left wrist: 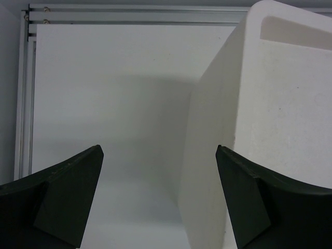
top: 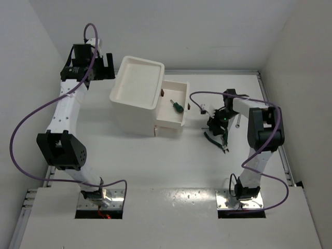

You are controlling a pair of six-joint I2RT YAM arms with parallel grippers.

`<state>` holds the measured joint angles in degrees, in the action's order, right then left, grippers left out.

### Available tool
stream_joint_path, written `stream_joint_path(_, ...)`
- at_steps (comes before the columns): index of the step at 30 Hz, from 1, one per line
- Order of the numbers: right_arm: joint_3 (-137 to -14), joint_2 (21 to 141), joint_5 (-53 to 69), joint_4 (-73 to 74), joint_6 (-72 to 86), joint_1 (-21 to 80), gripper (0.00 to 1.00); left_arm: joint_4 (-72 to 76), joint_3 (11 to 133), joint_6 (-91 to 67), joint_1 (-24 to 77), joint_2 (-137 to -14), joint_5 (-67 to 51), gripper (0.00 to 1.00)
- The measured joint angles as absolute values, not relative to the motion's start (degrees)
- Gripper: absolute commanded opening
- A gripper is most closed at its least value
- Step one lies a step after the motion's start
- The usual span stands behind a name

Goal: Sort the tools into containers

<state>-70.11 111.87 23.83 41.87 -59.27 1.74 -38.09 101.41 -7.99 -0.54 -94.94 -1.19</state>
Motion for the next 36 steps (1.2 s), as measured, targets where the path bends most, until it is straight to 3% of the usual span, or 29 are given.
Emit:
stream_joint_path(2, -69.4, 111.8, 23.2, 40.8, -60.1, 2.1, 0.38, -38.1, 101.4, -8.1, -0.5, -95.1, -1.2, 0.97)
stream_joint_path(4, -69.2, 111.8, 22.7, 39.2, -60.2, 2.1, 0.02, -38.1, 101.4, -8.2, -0.5, -95.4, -1.2, 0.97)
stream_joint_path(5, -69.1, 111.6, 22.7, 38.7, -60.4, 2.1, 0.00, -38.1, 101.4, -8.3, -0.5, -95.5, -1.2, 0.97)
stream_joint_path(14, -69.0, 103.3, 26.1, 41.6, -51.3, -1.6, 0.00, -37.9, 101.3, -9.3, -0.5, -95.7, -1.1, 0.97)
stream_joint_path(22, -82.4, 89.6, 37.5, 37.8, -26.9, -2.9, 0.00, -37.6, 100.1, -9.5, -0.3, -95.3, -0.6, 0.96)
stream_joint_path(28, -87.6, 94.5, 42.1, 29.3, -9.1, 8.1, 0.00, -37.6, 99.8, -9.5, -0.3, -95.2, -0.6, 0.96)
stream_joint_path(34, -92.2, 106.9, 42.5, 25.3, 3.0, 13.7, 0.00, -37.6, 99.8, -9.5, -0.3, -95.1, -0.6, 0.96)
stream_joint_path(36, -92.7, 109.7, 42.4, 25.0, 5.2, 14.5, 0.19, -37.6, 99.8, -9.5, -0.3, -95.1, -0.6, 0.96)
